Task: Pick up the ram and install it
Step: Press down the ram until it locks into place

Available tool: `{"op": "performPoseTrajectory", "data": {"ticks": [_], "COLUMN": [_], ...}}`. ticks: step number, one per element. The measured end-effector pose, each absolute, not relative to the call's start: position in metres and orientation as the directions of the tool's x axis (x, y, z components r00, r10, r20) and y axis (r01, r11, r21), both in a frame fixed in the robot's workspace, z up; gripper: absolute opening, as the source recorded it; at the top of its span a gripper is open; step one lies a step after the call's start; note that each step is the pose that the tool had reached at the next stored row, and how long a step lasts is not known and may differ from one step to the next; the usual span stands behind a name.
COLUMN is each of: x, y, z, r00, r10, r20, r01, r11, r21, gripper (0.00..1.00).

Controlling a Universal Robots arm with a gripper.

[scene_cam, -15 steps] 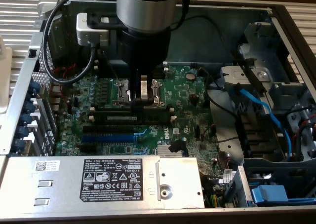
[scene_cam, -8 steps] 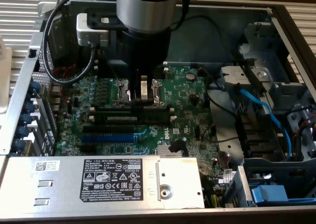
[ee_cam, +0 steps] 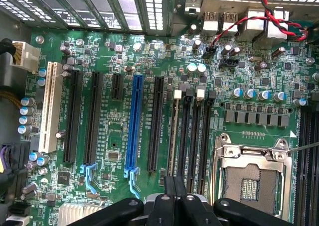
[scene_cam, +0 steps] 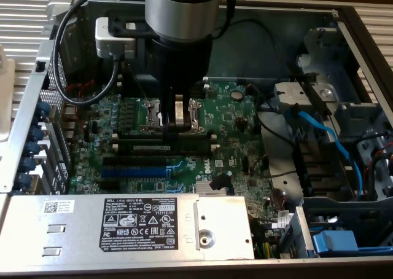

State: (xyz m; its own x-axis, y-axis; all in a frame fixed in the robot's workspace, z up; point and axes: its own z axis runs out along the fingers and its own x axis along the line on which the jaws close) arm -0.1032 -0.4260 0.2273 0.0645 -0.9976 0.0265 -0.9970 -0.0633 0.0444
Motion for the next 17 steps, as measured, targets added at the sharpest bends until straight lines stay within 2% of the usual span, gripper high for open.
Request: {"op": "performPoseTrajectory", "data": {"ticks": [13,17], "x": [-0.1031,-0.1032], "y": [-0.426,-0.4259], "z": [0.2258,0.2333], "r00": [0.065,0.065], "r10": [-0.998,-0.998], "r20": [0.026,0.025], "r01": [-0.997,-0.997], "r11": [-0.064,-0.064], "r21": [0.046,0.045], "gripper": [0.1,0.1]}}
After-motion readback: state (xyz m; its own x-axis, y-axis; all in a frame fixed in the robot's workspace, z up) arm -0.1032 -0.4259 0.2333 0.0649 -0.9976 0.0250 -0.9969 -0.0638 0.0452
